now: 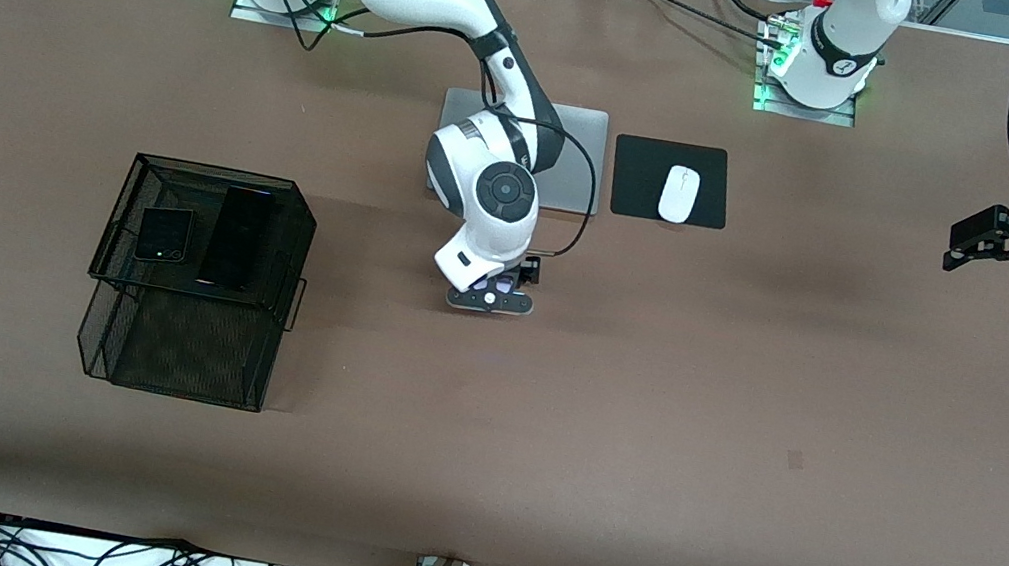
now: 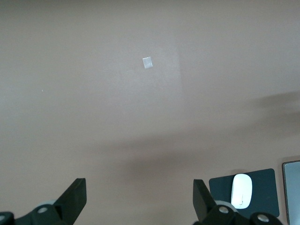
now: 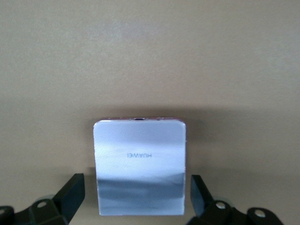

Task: Place phones with both arms
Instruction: 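Release the smartphone in the basket and grasp the Huawei with the right gripper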

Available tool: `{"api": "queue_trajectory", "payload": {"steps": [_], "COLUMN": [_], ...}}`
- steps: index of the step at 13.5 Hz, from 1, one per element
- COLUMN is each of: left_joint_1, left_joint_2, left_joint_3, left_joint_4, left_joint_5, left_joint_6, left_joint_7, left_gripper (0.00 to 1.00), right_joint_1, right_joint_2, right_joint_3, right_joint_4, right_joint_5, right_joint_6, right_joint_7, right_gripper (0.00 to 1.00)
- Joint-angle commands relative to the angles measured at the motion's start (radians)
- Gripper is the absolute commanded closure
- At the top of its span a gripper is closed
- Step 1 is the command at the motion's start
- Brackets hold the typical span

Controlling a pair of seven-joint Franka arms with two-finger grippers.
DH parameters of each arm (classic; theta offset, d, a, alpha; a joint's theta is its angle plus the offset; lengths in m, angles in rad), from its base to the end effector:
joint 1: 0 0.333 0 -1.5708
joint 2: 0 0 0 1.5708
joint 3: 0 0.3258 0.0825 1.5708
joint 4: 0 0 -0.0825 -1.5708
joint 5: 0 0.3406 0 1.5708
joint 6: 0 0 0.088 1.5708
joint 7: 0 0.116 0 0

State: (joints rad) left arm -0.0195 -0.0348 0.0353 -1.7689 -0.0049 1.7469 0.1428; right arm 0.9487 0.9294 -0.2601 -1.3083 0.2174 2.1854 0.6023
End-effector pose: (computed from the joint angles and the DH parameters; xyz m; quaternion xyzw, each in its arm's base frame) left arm 0.5100 0.0079 0.5726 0.9980 -0.0630 0.0066 0.0025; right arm 0.5136 0.4958 0.2088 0.9994 0.0285 0.0017 0.0193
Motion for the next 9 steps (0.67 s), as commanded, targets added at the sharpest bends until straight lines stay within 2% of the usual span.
{"api": "queue_trajectory", "payload": {"steps": [1, 3, 4, 5, 6, 7, 9], "left_joint_1": [-0.005, -0.004, -0.004, -0.004, -0.004, -0.004, -0.008], "left_joint_2": [0.018, 0.019, 0.021, 0.022, 0.023, 0.024, 0.042], "left_joint_3": [0.005, 0.005, 0.006, 0.006, 0.006, 0.006, 0.005], "left_joint_4": [0.034, 0.035, 0.035, 0.035, 0.037, 0.039, 0.071], "left_joint_5": [0.020, 0.019, 0.019, 0.020, 0.019, 0.020, 0.020], "left_joint_6": [-0.026, -0.026, -0.026, -0.026, -0.024, -0.024, -0.026], "left_joint_7": [0.006, 0.006, 0.006, 0.006, 0.008, 0.008, 0.008], "left_gripper": [0.00, 0.00, 0.00, 0.00, 0.00, 0.00, 0.00], "right_joint_1": [-0.001, -0.001, -0.001, -0.001, -0.001, -0.002, -0.008], "right_joint_2": [-0.006, -0.004, -0.004, -0.007, -0.014, -0.024, -0.073], "right_joint_3": [0.004, 0.004, 0.004, 0.004, 0.002, 0.002, -0.001], "right_joint_4": [-0.034, -0.048, -0.051, -0.049, -0.046, -0.039, -0.037], "right_joint_5": [0.011, 0.011, 0.011, 0.011, 0.011, 0.011, 0.013], "right_joint_6": [0.043, 0.060, 0.063, 0.063, 0.060, 0.050, -0.004], "right_joint_7": [-0.018, -0.019, -0.019, -0.019, -0.024, -0.027, -0.026], "right_gripper": [0.00, 0.01, 0.27, 0.61, 0.83, 0.92, 0.95]}}
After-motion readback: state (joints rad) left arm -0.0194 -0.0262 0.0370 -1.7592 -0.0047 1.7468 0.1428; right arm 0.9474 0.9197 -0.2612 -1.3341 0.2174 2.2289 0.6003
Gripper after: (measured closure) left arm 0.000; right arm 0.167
